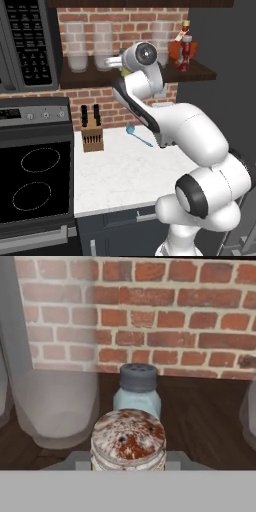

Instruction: Put the shaker and condiment bottle from the counter next to their counterparts in the cabinet.

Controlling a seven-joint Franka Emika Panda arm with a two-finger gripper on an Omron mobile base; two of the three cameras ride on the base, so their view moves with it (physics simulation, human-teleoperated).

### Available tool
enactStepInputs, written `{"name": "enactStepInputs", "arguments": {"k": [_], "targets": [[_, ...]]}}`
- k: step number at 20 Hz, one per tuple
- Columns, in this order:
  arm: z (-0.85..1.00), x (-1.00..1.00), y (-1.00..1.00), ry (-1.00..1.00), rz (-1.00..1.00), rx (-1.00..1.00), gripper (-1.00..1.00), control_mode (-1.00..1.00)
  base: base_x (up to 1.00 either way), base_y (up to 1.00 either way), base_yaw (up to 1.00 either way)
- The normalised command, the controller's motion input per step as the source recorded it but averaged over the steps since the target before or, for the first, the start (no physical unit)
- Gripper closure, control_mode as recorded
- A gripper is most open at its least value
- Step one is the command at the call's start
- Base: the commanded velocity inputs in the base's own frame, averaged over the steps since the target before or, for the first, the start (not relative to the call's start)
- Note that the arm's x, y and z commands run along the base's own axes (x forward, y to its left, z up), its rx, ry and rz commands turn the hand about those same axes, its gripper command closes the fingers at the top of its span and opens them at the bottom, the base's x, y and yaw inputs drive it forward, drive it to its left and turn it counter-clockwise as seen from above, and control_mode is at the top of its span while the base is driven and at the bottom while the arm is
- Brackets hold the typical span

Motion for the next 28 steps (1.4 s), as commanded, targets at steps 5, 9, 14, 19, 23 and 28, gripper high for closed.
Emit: {"name": "enactStepInputs", "arguments": {"k": [5,9,14,19,23,28], "targets": [[-0.1,0.22,0.0,0.0,0.0,0.0,1.0,-1.0,0.0,0.0,0.0],[-0.11,0.16,0.0,0.0,0.0,0.0,1.0,-1.0,0.0,0.0,0.0],[-0.14,0.02,0.0,0.0,0.0,0.0,1.0,-1.0,0.0,0.0,0.0],[-0.2,0.0,0.0,0.0,0.0,-0.01,1.0,-1.0,0.0,0.0,0.0],[-0.17,0.08,0.0,0.0,0.0,-0.01,1.0,-1.0,0.0,0.0,0.0],[-0.13,0.16,0.0,0.0,0.0,0.0,1.0,-1.0,0.0,0.0,0.0]]}}
